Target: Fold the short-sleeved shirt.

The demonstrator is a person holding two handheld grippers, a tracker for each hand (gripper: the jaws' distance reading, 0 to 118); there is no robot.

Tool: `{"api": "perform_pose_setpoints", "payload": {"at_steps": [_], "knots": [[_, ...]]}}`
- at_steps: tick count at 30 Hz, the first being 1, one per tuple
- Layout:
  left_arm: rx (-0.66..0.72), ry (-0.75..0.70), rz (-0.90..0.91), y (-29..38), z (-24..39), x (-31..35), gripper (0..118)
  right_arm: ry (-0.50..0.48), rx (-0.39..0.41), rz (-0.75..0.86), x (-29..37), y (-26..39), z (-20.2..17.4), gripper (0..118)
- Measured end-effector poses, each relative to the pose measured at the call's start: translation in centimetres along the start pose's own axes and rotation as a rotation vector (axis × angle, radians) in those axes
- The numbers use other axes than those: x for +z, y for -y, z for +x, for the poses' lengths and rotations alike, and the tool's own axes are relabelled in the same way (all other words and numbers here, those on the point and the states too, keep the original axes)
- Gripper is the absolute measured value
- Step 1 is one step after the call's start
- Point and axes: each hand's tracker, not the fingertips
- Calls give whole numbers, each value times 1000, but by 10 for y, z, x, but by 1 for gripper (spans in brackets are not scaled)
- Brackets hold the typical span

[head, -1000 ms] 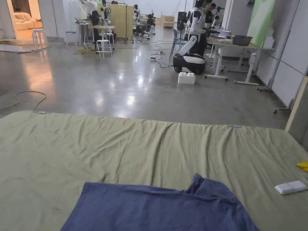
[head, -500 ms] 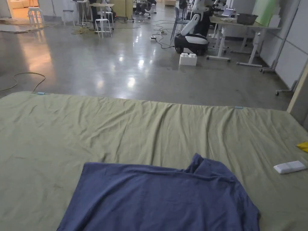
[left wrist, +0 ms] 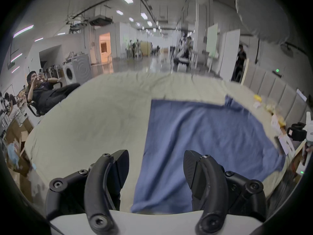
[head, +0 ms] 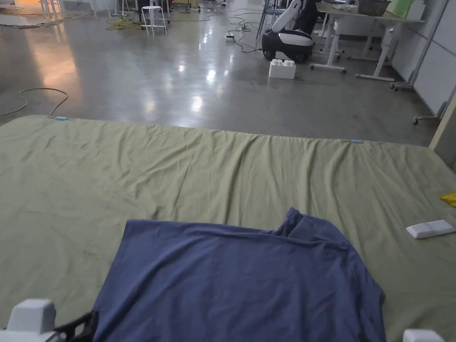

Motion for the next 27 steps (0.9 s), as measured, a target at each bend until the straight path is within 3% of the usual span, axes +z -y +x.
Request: {"api": "perform_pose_setpoints", "payload": {"at_steps": [5,7,8,10,11,12,15,17,22,27], "knots": [[-81,5,218,-37,28,-5,67,15,-71,241,-3,-45,-24,83],[-72,20,271,-80,71,8,65,28,-93,317,-1,-58,-34,78],[-79,19,302,-86,78,9,64,42,-95,367,0,-64,-39,72],[-82,27,352,-104,98,16,49,45,-106,417,1,-73,-47,50],[-90,29,371,-110,103,15,38,55,-101,453,3,-76,-50,40],[-95,27,381,-116,106,13,18,56,-72,499,6,-79,-53,25],[-111,25,411,-118,120,13,5,74,-91,544,8,-82,-59,8],[-111,40,420,-123,122,8,4,64,-110,538,8,-84,-61,3],[-80,35,393,-109,116,15,4,62,-124,527,5,-83,-58,2],[-42,54,215,-88,79,5,4,43,-119,495,0,-79,-56,2]]}}
